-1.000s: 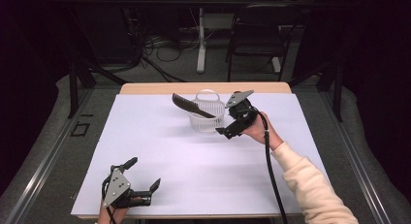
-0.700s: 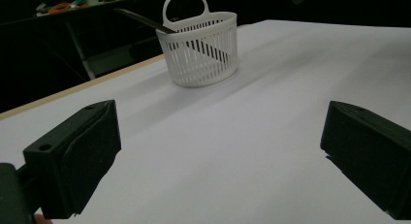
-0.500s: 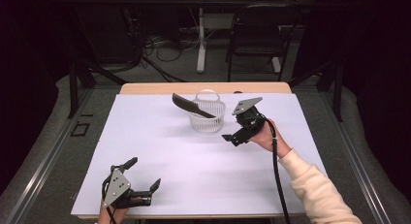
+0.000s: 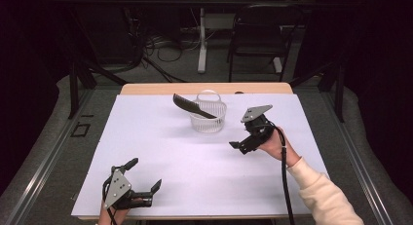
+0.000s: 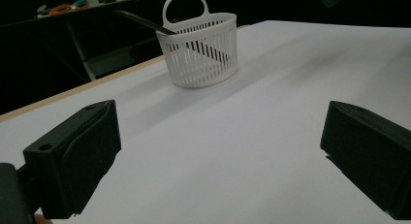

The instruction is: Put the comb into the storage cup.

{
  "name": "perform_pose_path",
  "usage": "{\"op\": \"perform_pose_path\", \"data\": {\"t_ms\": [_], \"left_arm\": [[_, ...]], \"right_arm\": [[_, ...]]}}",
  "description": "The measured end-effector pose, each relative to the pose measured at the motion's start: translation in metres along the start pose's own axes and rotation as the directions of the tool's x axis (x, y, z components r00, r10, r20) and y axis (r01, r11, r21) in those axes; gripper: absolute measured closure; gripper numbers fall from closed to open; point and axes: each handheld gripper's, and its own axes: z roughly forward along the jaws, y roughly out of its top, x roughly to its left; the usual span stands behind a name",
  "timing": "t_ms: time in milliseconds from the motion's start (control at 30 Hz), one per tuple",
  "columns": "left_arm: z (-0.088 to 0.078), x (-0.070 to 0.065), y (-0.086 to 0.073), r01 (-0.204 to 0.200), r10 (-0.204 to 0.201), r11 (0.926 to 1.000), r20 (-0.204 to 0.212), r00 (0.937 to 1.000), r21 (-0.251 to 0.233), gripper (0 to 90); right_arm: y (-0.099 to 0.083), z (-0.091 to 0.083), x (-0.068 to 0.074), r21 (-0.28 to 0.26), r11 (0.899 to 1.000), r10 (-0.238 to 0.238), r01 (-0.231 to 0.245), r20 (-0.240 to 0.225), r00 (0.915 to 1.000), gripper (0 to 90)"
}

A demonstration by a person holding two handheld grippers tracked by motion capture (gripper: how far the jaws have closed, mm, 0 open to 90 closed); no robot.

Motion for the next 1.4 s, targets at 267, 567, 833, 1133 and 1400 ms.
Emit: {"op": "perform_pose_path", "data": {"t_ms": [267, 567, 833, 1133, 1400], "left_arm": [[0.0, 0.0, 0.0, 0.002, -0.002, 1.0, -0.001, 1.0, 0.0, 0.7], [0.0, 0.0, 0.0, 0.001, -0.001, 1.0, -0.003, 1.0, -0.002, 0.7], [0.0, 0.0, 0.0, 0.001, -0.001, 1.0, -0.004, 1.0, -0.003, 0.7], [0.0, 0.0, 0.0, 0.002, -0.002, 1.0, -0.006, 1.0, -0.001, 0.6], [0.001, 0.0, 0.0, 0.001, -0.001, 1.0, -0.005, 1.0, -0.001, 0.6]], "right_arm": [[-0.01, -0.008, 0.005, 0.002, 1.0, 0.005, -0.005, 0.002, 1.0, 0.0], [-0.025, -0.013, 0.013, 0.01, 1.0, 0.013, -0.013, 0.002, 0.9999, 0.0], [-0.035, -0.021, 0.021, -0.005, 1.0, 0.013, -0.013, 0.018, 0.9998, 0.0], [-0.054, -0.027, 0.029, -0.025, 0.999, 0.034, -0.033, 0.035, 0.9988, 0.0], [-0.07, -0.03, 0.037, -0.036, 0.998, 0.05, -0.049, 0.055, 0.9972, 0.0]]}}
